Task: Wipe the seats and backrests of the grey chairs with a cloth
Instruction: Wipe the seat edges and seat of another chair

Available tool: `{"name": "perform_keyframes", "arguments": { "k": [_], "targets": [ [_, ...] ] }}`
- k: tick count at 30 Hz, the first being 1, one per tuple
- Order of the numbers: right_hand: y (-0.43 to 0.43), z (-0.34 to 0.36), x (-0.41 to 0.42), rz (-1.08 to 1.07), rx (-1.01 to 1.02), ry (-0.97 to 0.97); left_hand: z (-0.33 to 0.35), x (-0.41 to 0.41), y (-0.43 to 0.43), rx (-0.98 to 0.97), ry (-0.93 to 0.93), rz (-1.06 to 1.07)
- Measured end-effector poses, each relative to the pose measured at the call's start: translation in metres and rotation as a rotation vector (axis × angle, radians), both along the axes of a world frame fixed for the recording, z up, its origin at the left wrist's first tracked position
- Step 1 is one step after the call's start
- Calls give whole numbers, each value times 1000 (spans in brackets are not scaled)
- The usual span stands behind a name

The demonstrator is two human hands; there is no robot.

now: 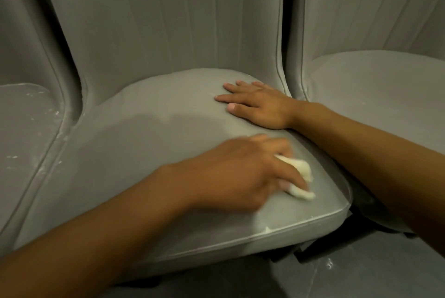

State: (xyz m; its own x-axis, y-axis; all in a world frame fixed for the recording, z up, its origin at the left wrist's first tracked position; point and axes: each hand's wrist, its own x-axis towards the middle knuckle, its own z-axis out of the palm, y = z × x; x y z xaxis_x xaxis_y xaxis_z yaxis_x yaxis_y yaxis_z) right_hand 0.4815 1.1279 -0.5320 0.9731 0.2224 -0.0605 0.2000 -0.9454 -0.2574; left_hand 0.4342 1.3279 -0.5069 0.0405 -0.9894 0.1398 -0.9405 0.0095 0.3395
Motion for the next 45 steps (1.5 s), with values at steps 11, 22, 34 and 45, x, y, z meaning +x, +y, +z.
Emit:
{"name": "perform_keyframes", "arguments": {
  "k": [11, 22, 34, 45],
  "targets": [
    [-10, 24, 12, -122, 501, 298, -8, -10, -61, -71, -76, 228],
    [-3, 6, 12, -103, 221, 8, -17, 41, 16, -138, -104, 262],
    [2, 5, 6, -101, 166, -88, -11, 121, 148, 20, -166, 894],
    [3, 1, 8, -110, 194, -108, -12, -23, 51, -105, -128, 279]
  ]
}}
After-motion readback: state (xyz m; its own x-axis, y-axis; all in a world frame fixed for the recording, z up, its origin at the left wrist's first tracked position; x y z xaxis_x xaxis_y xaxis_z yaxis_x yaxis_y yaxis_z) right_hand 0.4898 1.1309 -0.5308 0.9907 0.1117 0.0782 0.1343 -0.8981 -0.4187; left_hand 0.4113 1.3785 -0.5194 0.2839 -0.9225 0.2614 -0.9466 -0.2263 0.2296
